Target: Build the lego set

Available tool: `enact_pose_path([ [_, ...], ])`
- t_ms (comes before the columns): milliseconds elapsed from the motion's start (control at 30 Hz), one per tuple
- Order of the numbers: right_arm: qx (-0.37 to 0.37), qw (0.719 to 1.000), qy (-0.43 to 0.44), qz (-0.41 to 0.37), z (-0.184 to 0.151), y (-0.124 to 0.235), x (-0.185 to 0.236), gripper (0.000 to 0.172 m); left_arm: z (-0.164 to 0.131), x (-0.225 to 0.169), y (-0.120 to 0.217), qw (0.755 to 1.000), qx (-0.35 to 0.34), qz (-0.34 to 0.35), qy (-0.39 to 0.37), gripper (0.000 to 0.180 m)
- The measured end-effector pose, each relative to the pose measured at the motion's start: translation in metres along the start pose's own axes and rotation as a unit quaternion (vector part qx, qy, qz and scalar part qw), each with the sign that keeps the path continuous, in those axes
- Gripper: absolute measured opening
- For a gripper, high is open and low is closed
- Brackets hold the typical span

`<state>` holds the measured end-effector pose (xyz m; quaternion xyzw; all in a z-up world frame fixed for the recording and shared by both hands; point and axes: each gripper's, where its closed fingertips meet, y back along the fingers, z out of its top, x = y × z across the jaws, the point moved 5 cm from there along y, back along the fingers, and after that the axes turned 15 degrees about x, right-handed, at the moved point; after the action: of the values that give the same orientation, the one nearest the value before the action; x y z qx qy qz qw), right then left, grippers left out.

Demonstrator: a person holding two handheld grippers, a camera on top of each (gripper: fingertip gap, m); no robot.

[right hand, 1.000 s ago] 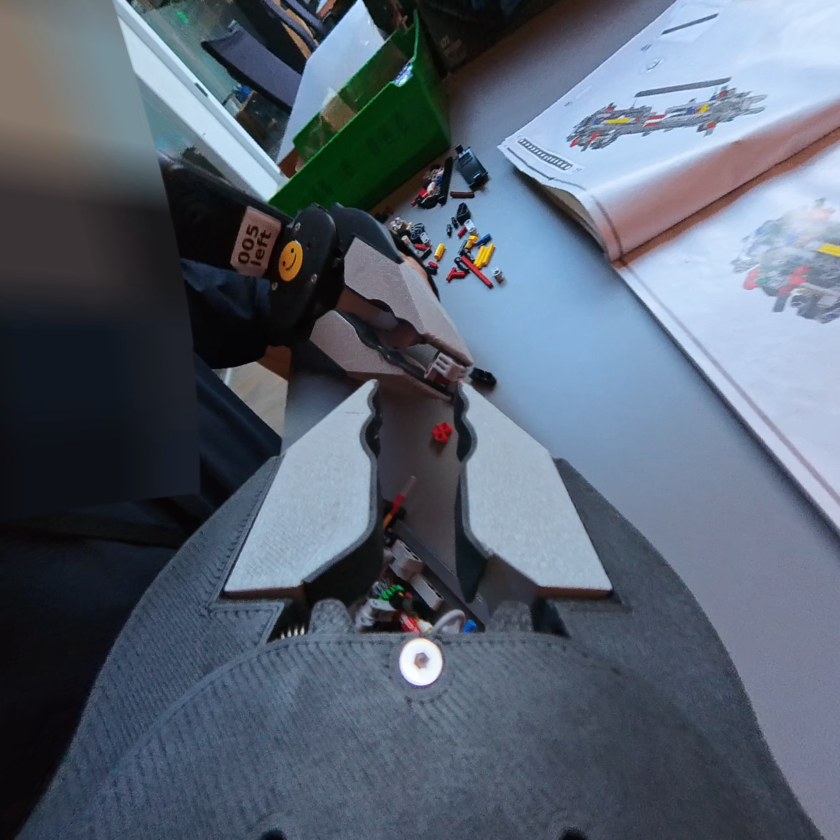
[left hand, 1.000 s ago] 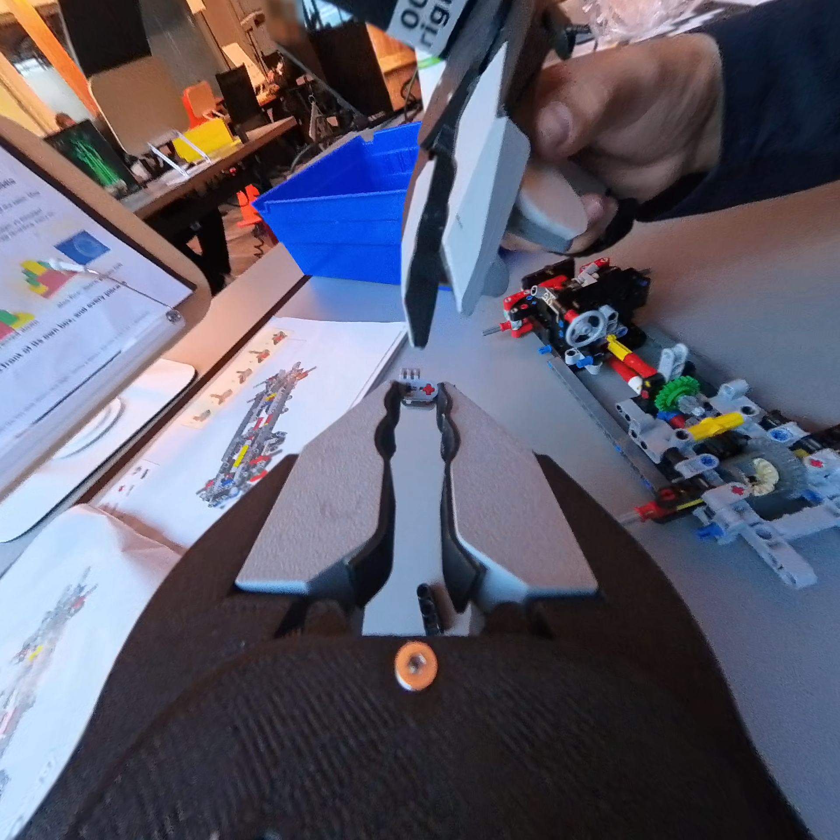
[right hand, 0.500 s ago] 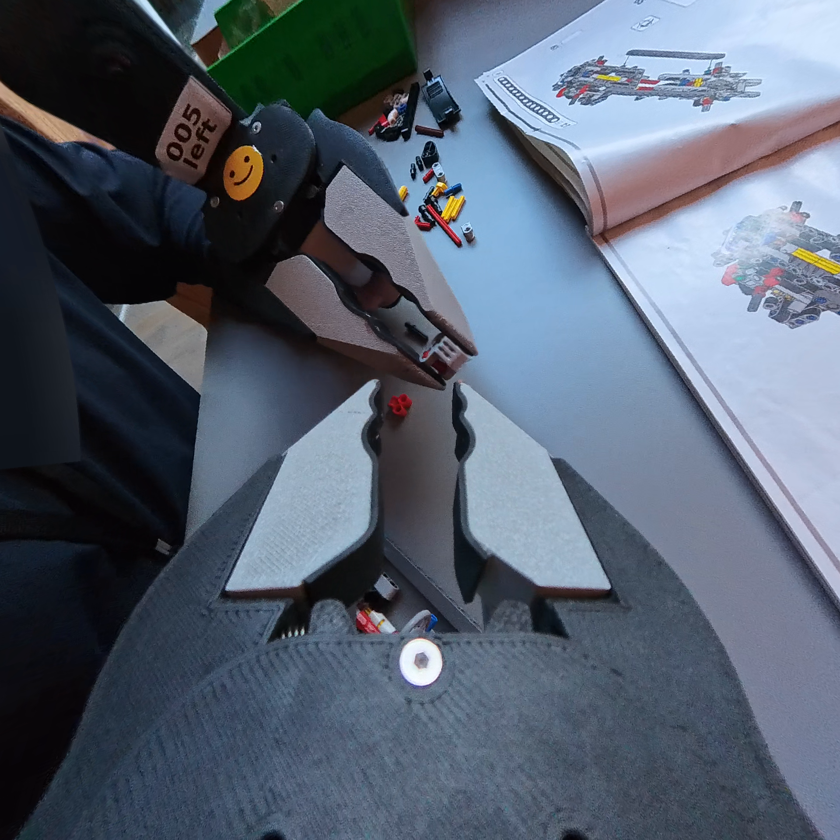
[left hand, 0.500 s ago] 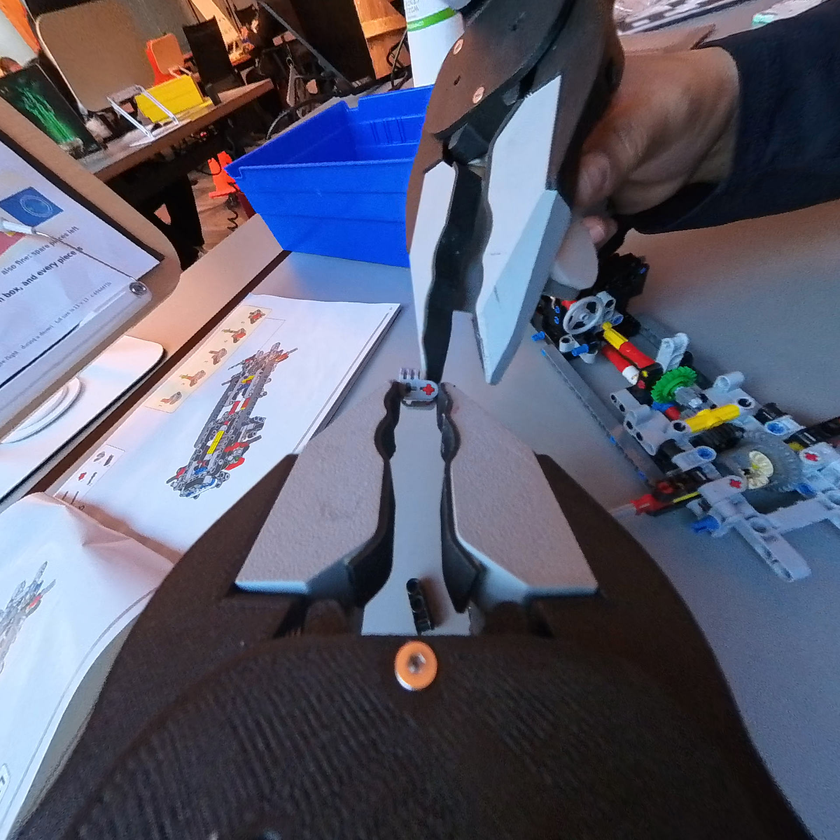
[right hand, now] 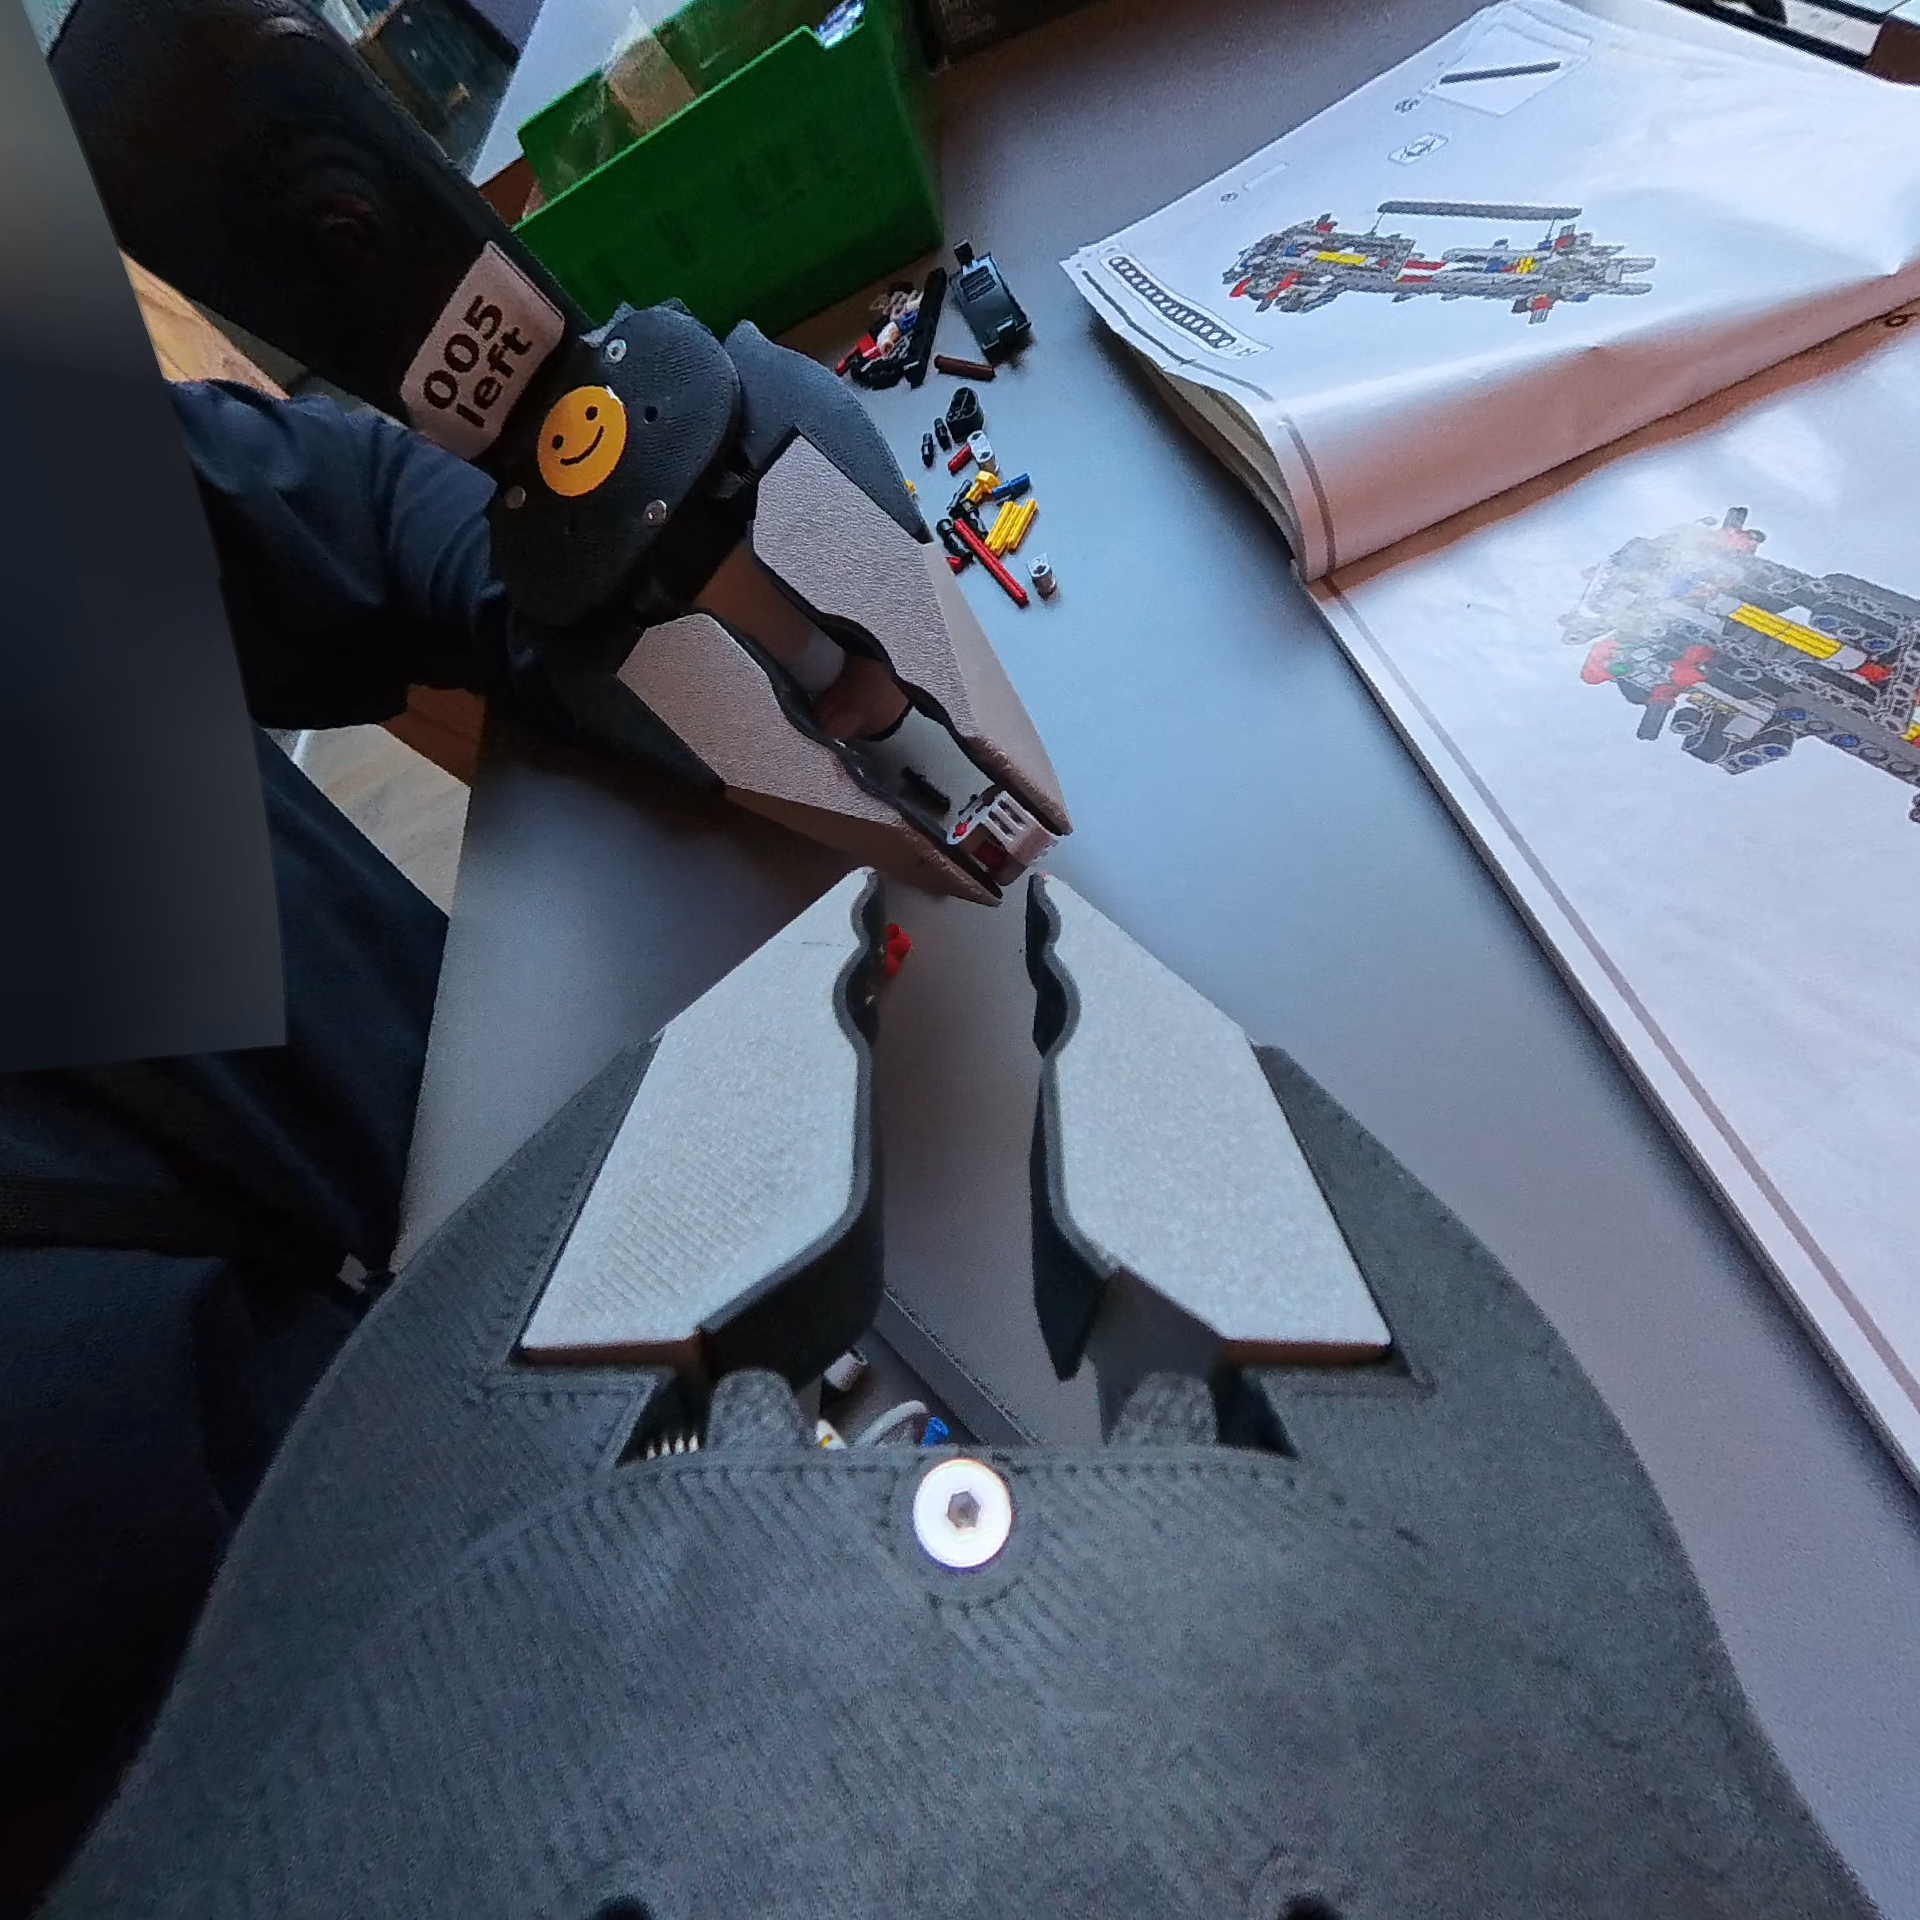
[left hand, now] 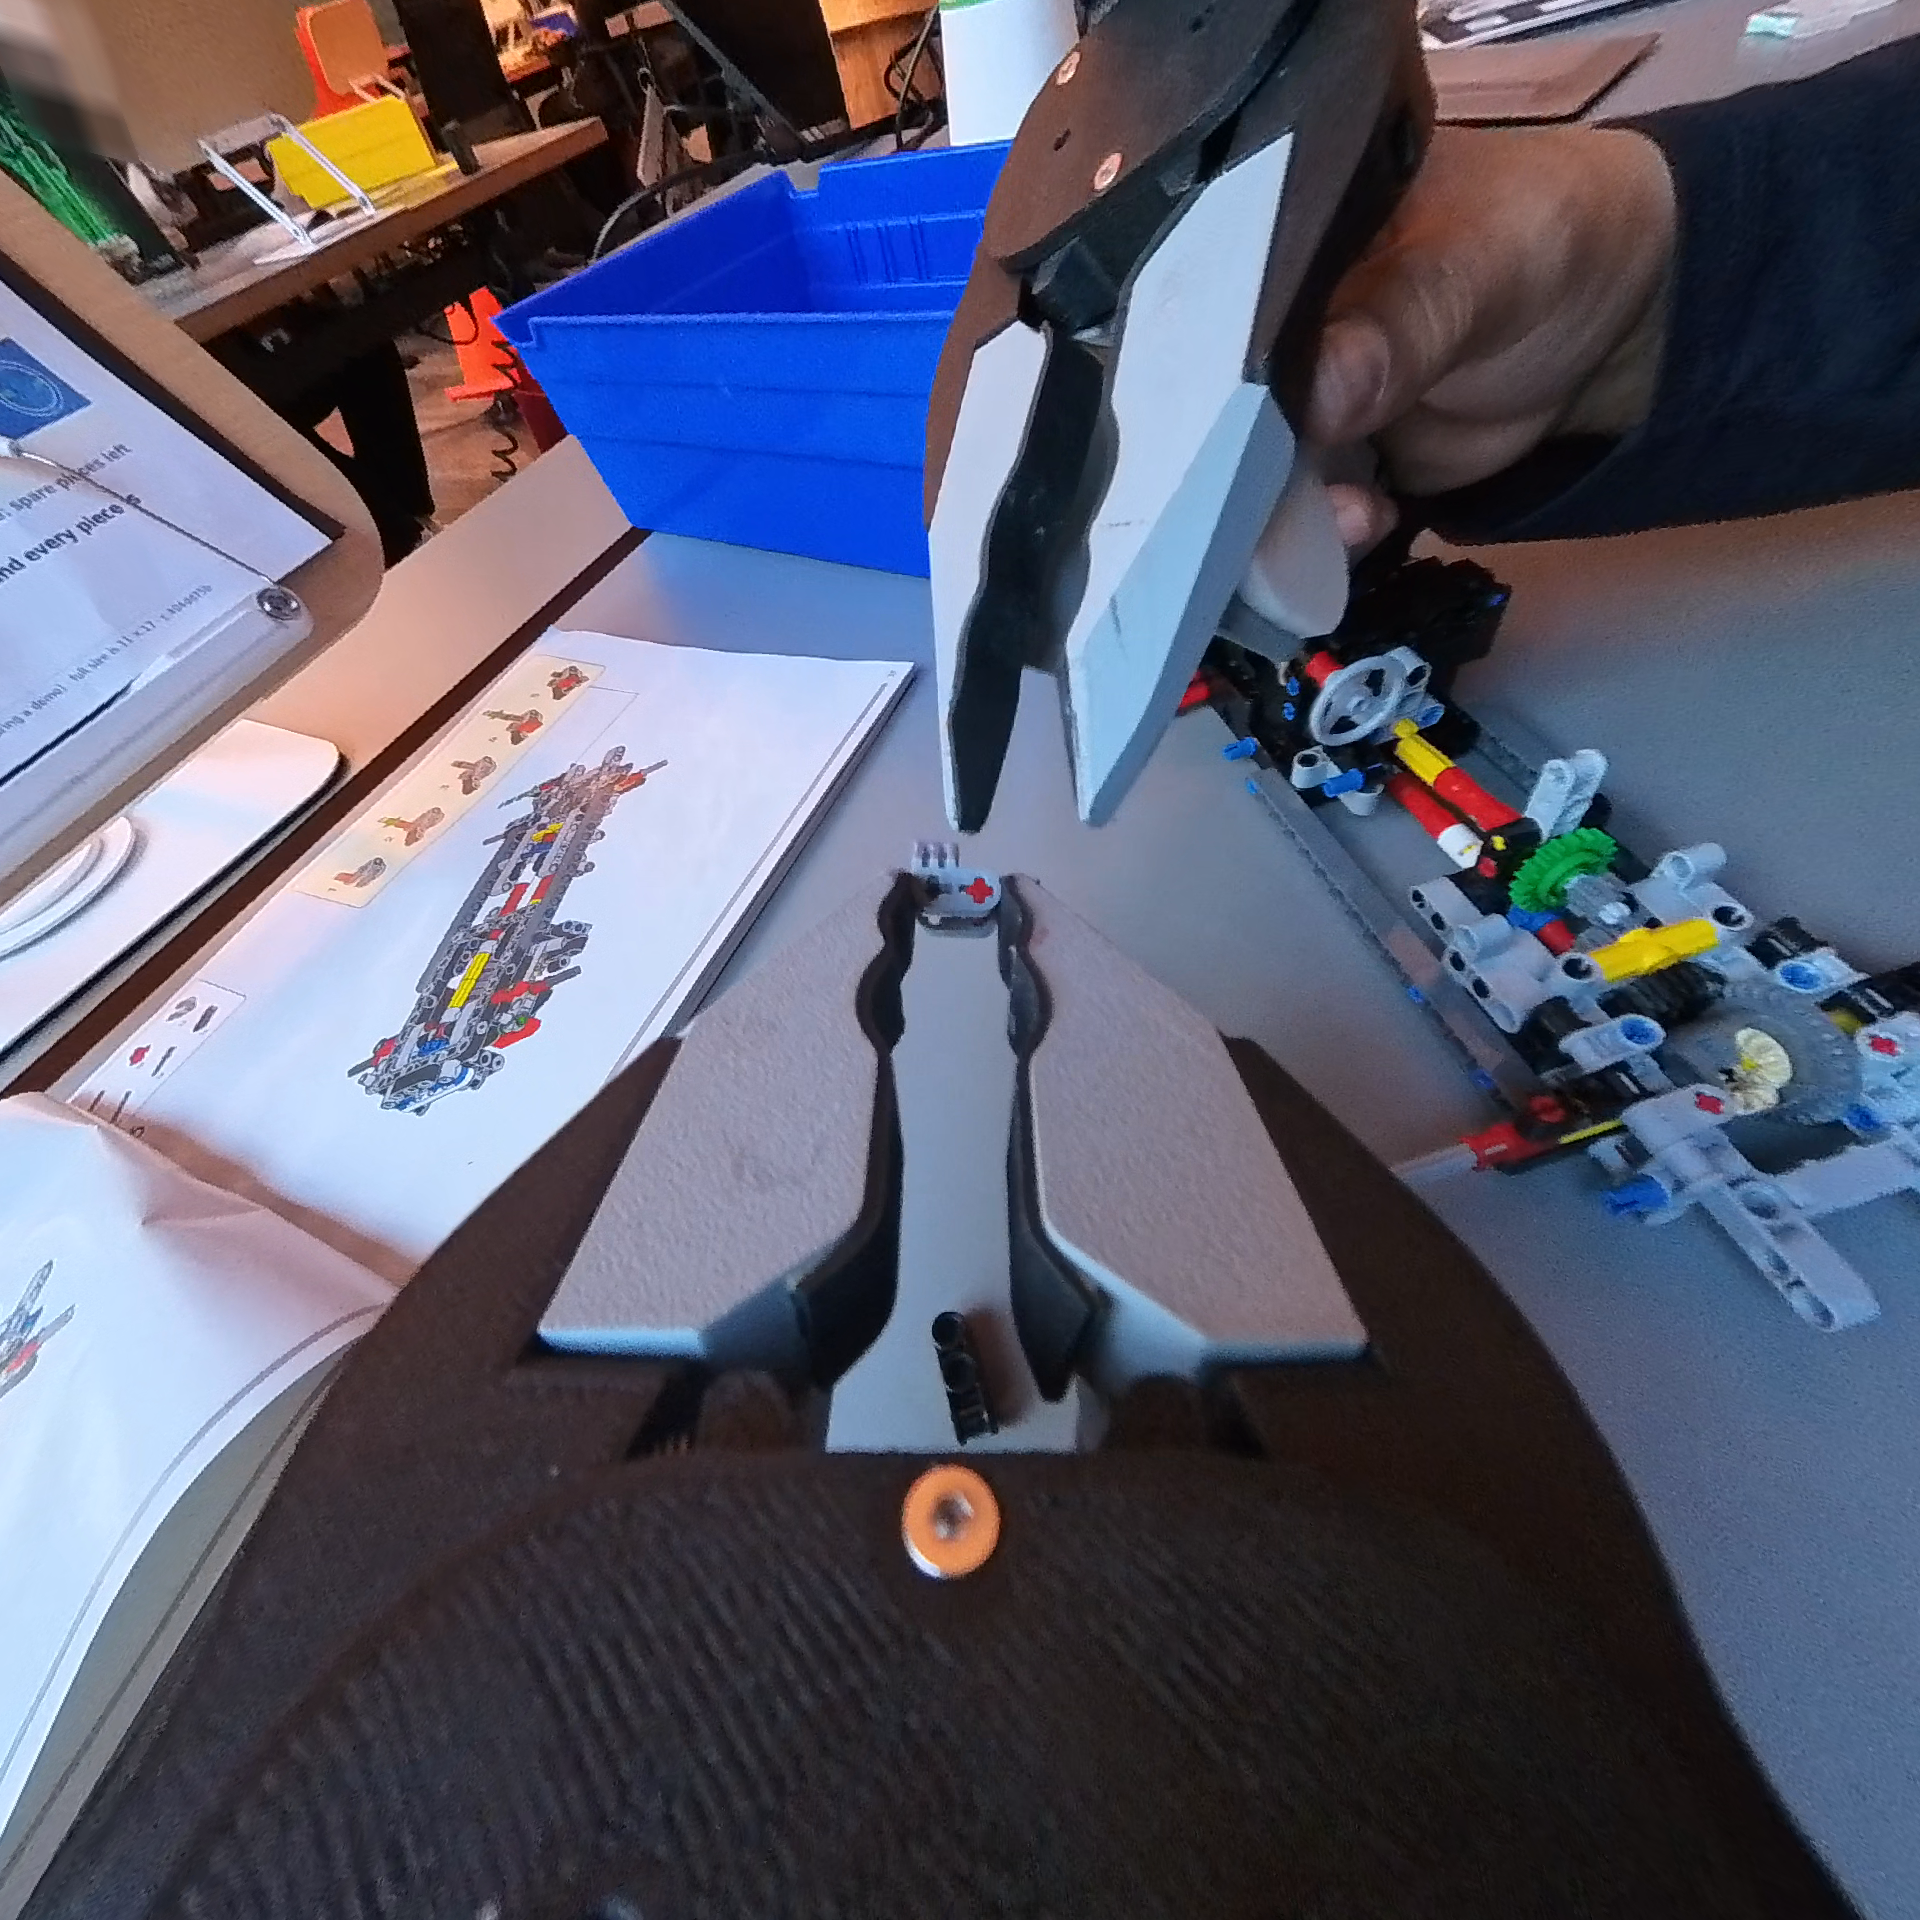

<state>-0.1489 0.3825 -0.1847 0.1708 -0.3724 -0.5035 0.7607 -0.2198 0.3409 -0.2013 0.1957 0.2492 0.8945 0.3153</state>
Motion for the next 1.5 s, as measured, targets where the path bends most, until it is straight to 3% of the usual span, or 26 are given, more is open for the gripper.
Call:
enact_pose_path([
  [400,-0.04,0.999,0.03,-0.01,0.001,0.007,-0.005,0.023,-0.004,0.006,-0.004,1.0,0.005,-0.007,0.018,0.013],
  [767,-0.138,0.987,0.077,-0.028,0.001,0.038,-0.002,0.023,-0.009,0.019,-0.009,0.999,0.015,-0.002,0.049,0.014],
  [1067,-0.129,0.985,0.091,-0.067,-0.012,0.041,-0.004,0.024,-0.007,0.016,-0.012,0.998,0.023,-0.021,0.048,0.013],
  [1167,-0.109,0.983,0.109,-0.098,-0.013,0.037,-0.003,0.028,0.0,0.013,-0.008,0.995,0.006,-0.059,0.077,0.014],
  [1300,-0.063,0.971,0.157,-0.169,-0.017,0.027,-0.002,0.04,0.009,0.007,-0.005,0.966,-0.016,-0.188,0.178,0.014],
  [1500,-0.005,0.917,0.268,-0.294,-0.021,0.011,0.006,0.052,0.005,0.0,-0.009,0.863,-0.009,-0.375,0.338,0.014],
])
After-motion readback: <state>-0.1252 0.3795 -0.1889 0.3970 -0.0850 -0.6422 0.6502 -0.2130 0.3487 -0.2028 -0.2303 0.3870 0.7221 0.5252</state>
